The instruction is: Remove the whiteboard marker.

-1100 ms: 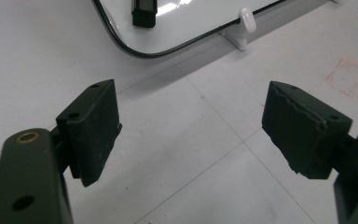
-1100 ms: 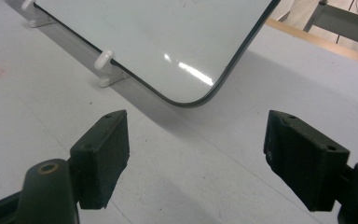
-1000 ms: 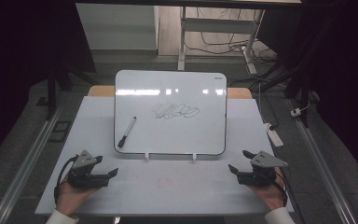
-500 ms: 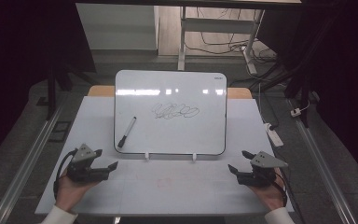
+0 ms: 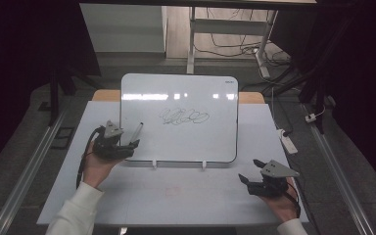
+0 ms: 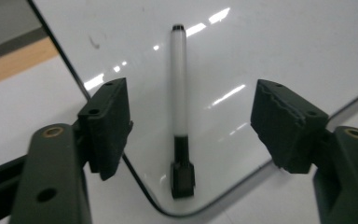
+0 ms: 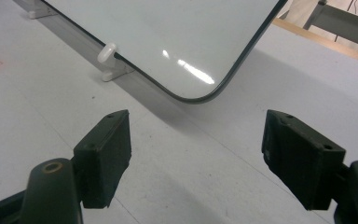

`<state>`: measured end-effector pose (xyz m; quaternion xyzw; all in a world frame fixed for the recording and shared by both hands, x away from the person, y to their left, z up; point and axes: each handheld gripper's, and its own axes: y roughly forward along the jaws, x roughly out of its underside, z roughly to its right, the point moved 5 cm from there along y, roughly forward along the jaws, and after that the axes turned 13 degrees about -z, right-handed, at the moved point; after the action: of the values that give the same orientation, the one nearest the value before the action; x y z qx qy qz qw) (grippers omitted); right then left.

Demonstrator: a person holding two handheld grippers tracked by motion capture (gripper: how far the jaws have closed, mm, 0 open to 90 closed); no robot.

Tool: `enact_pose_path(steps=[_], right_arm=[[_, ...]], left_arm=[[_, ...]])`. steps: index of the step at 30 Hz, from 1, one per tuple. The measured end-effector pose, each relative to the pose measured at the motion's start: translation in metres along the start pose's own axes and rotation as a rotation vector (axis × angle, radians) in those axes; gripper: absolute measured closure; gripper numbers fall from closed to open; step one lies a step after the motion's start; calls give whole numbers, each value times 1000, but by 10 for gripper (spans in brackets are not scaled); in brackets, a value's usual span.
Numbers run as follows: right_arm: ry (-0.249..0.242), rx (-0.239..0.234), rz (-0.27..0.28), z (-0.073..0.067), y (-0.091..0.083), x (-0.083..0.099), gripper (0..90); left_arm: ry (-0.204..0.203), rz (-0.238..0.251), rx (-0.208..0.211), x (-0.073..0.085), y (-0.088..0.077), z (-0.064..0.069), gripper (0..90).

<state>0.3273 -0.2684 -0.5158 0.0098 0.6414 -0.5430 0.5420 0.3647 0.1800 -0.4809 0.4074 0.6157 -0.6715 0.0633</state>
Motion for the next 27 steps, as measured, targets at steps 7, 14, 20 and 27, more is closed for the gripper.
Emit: enact_pose_path(steps=[7, 14, 20, 27], right_arm=[[-2, 10, -16, -2, 3, 3, 239], [-2, 18, -19, -4, 3, 3, 238], [-2, 28, -17, -4, 1, 4, 240], [-3, 32, -14, -5, 1, 3, 242]], left_arm=[[51, 5, -80, -22, 16, 4, 455], [70, -26, -124, -30, 31, 6, 592], [89, -39, -185, -31, 36, 5, 726], [118, -37, -238, -32, 37, 9, 790]])
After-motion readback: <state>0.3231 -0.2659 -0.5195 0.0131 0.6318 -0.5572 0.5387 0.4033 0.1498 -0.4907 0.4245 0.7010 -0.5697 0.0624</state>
